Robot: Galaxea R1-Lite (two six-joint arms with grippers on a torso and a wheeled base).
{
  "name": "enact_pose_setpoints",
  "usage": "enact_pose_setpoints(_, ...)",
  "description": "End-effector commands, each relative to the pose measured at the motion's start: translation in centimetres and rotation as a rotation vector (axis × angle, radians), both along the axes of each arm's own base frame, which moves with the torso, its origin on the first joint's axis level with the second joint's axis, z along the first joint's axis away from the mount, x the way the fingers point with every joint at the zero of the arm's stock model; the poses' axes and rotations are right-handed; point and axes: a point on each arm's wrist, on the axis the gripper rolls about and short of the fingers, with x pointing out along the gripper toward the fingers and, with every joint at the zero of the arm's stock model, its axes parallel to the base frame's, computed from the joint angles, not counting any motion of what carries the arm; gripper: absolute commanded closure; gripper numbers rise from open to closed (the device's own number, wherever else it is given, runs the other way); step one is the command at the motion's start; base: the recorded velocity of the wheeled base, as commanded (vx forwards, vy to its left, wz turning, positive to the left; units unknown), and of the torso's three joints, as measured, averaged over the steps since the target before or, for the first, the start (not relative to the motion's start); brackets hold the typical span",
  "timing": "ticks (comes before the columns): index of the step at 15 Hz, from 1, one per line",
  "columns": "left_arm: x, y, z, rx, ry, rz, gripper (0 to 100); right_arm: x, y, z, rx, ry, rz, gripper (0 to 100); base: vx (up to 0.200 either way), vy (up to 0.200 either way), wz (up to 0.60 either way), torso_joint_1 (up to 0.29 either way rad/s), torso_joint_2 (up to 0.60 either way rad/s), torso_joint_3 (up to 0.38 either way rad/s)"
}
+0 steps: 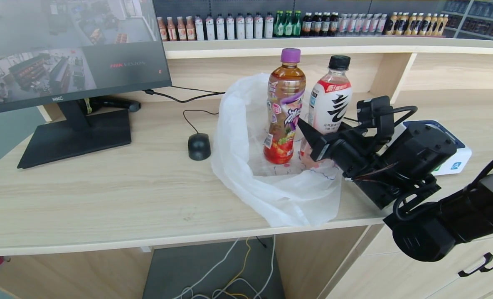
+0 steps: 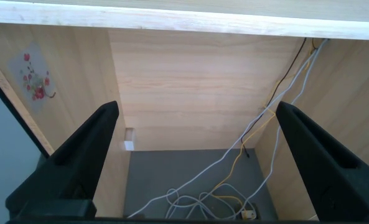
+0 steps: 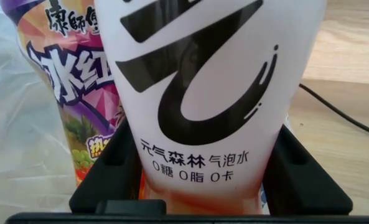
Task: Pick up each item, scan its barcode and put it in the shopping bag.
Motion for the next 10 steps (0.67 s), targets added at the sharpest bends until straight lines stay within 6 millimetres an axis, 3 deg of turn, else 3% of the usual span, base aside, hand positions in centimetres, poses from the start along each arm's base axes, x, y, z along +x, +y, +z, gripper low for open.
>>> enact_pose_setpoints(1, 0.0, 0.0, 0.0, 0.0, -0.001, 0.0, 0, 0.04, 0.04, -0.21, -0.002, 0.006, 0.0, 100, 0.0, 0.0, 0.0, 0.0, 0.0, 0.0)
enact_pose_setpoints(8, 0.0, 0.0, 0.0, 0.0, -0.001, 0.0, 0, 0.03, -0.02, -0.14, 0.001, 0.004, 0.003, 100, 0.0, 0.0, 0.0, 0.0, 0.0, 0.0)
enact_pose_setpoints(9, 0.0, 0.0, 0.0, 0.0, -0.001, 0.0, 0, 0.04, -0.01, -0.1, 0.002, 0.003, 0.003, 0, 0.0, 0.0, 0.0, 0.0, 0.0, 0.0)
enact_pose_setpoints(10, 0.0, 0.0, 0.0, 0.001, -0.001, 0.0, 0, 0.04, -0.01, -0.1, 0.003, 0.003, 0.003, 0, 0.0, 0.0, 0.0, 0.0, 0.0, 0.0)
